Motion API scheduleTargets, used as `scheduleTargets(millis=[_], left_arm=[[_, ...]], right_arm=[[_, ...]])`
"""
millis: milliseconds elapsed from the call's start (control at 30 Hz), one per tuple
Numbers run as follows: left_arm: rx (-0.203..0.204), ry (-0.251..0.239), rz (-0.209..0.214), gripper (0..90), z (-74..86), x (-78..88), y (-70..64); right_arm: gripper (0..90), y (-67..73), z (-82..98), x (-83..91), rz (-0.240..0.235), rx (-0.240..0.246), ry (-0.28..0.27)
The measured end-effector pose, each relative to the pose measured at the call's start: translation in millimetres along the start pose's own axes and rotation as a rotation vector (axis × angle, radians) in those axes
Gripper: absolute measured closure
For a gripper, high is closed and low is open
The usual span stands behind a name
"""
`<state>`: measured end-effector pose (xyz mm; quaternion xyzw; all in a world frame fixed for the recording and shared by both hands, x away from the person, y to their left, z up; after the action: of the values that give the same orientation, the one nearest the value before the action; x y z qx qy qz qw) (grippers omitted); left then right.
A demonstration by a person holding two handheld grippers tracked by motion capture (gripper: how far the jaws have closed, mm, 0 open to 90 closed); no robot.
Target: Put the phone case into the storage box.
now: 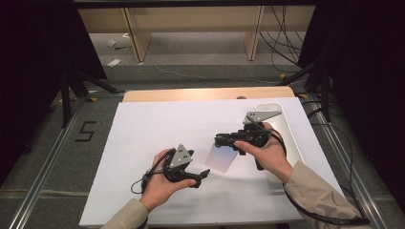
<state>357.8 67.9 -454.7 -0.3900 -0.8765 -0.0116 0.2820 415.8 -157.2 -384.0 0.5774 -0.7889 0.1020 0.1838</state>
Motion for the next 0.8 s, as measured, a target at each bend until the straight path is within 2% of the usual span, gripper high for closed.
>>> scheduleTargets(millis=[367,800], left_arm=[[0.005,0.002,0.011,15.3,0.8,-0.8,0.7],[-0.013,-0.004,0.022,15.7,0.2,-1.5,-1.6]], right_arm=[[79.9,-1.2,-2.1,3.3,-0.012,0.007,0.006],[79.9,-2.9,-2.9,6.2,-0.040,0.026,0.029]])
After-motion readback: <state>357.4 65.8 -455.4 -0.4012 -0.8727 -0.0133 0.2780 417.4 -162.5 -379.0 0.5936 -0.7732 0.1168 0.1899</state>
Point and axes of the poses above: each handheld gripper's, and its own axes: x roughly backward along the jaws, z roughly out of its underside, y roughly to its left, the point moved 2 cm from there along -x, roughly forward along the jaws, and after that the axes turned 13 degrees about x, right-handed, at the moved point
